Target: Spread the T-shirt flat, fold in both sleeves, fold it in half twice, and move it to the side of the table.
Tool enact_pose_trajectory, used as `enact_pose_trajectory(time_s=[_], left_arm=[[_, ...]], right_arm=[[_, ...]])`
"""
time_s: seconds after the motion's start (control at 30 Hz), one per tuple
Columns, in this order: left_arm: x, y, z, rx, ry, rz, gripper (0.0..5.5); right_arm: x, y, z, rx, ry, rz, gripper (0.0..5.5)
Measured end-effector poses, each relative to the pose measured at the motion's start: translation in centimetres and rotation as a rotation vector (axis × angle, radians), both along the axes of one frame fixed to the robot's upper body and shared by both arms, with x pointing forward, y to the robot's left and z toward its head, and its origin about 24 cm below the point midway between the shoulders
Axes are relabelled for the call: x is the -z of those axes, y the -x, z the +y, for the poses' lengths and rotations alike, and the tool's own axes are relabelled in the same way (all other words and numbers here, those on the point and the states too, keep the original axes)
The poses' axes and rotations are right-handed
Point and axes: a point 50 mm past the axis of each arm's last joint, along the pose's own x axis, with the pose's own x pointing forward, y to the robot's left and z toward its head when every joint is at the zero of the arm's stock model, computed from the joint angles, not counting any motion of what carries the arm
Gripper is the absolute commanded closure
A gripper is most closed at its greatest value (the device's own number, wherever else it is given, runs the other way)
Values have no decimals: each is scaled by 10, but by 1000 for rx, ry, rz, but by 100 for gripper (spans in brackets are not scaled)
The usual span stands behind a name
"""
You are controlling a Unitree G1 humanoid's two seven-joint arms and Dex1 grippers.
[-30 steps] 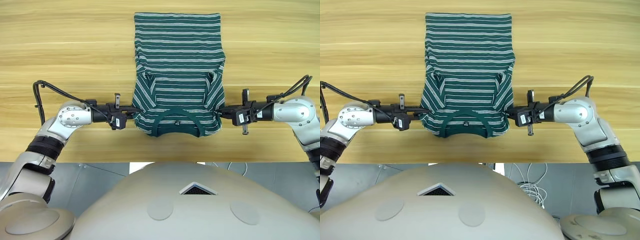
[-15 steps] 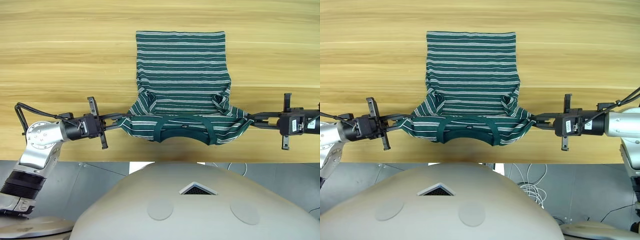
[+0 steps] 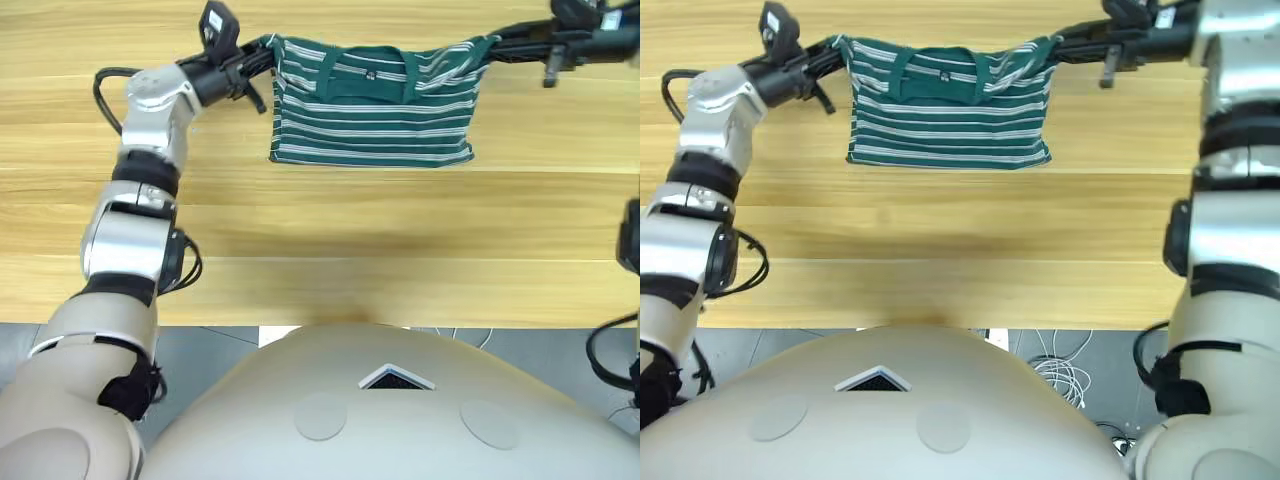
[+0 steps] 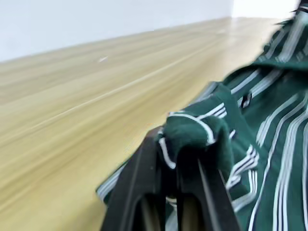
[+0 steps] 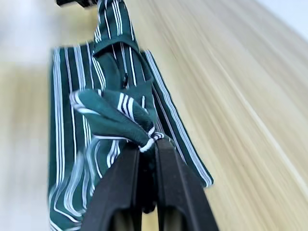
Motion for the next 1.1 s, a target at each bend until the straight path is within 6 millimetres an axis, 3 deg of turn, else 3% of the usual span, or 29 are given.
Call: enact_pose_trajectory(time_s=[0.07, 0.1, 0.17, 0.23, 0.37, 0.5, 0.7, 0.8, 0.93, 1.0, 1.1], left_arm=[[11, -7, -12, -80, -31, 69, 550], [23, -4, -15, -115, -53, 117, 518], [43, 2, -15, -196, -102, 214, 483], [47, 2, -14, -268, -78, 242, 447], [48, 0, -6, -364, -29, 265, 384], [46, -1, 5, -470, 75, 293, 328], [32, -7, 21, -616, 424, 309, 308], [22, -11, 31, -653, 532, 280, 308], [16, -11, 44, -699, 568, 220, 308], [10, -11, 45, -663, 483, 106, 308], [19, 2, 34, -559, 329, -46, 308]], right_arm=[[21, -10, 16, 74, 71, 55, 474], [31, -10, 18, 106, 101, 74, 451], [45, -9, 13, 186, 166, 78, 413], [51, -9, 12, 217, 188, 66, 373], [59, -7, 7, 274, 161, 56, 300], [51, -9, -7, 364, 139, -32, 234], [45, -8, -18, 378, 218, -310, 228], [39, -4, -13, 298, 175, -445, 228], [31, 0, 20, 47, 107, -542, 228], [35, 5, 42, -116, 101, -539, 228], [44, 13, 55, -227, 105, -502, 228]])
